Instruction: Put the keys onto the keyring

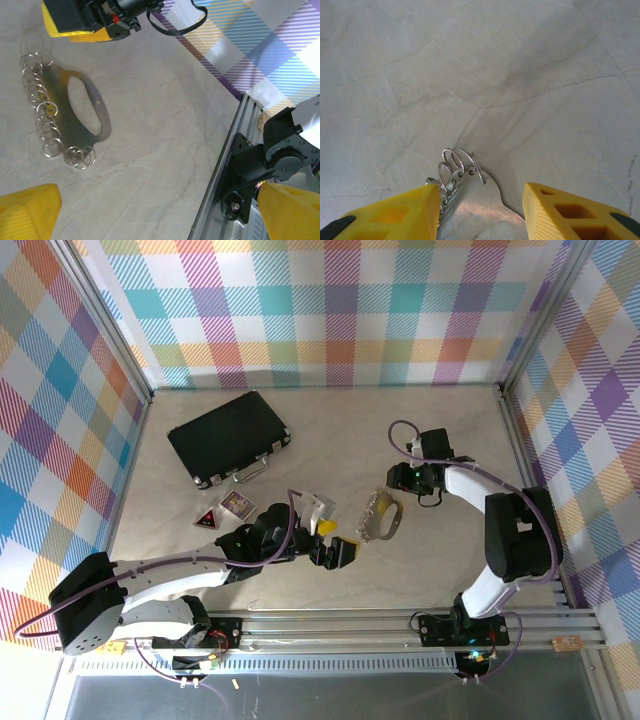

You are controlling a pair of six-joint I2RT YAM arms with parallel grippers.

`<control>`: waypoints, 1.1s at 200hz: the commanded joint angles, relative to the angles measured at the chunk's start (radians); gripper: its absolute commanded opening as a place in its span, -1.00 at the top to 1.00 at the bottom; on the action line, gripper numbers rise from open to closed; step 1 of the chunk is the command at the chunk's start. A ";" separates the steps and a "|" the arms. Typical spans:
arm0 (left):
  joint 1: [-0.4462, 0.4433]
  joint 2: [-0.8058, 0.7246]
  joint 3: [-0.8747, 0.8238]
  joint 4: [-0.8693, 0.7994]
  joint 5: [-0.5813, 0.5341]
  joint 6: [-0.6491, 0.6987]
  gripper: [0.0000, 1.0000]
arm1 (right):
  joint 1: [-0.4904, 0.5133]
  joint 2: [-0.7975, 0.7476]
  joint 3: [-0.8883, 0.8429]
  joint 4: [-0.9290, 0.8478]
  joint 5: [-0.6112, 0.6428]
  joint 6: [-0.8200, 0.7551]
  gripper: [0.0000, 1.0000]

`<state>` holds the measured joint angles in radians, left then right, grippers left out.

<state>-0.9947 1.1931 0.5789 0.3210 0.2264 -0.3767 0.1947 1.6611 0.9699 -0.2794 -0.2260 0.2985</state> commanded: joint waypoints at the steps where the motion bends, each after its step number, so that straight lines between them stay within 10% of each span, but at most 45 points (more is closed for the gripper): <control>1: -0.012 0.005 -0.003 0.049 0.026 0.022 -1.00 | -0.001 0.031 0.021 0.015 -0.043 -0.010 0.13; 220: -0.012 -0.070 -0.026 0.026 0.021 0.019 -0.99 | -0.001 0.142 0.075 0.001 -0.100 -0.033 0.52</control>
<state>-0.9947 1.1553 0.5629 0.3428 0.2276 -0.3740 0.1947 1.7897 1.0176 -0.2707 -0.3008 0.2893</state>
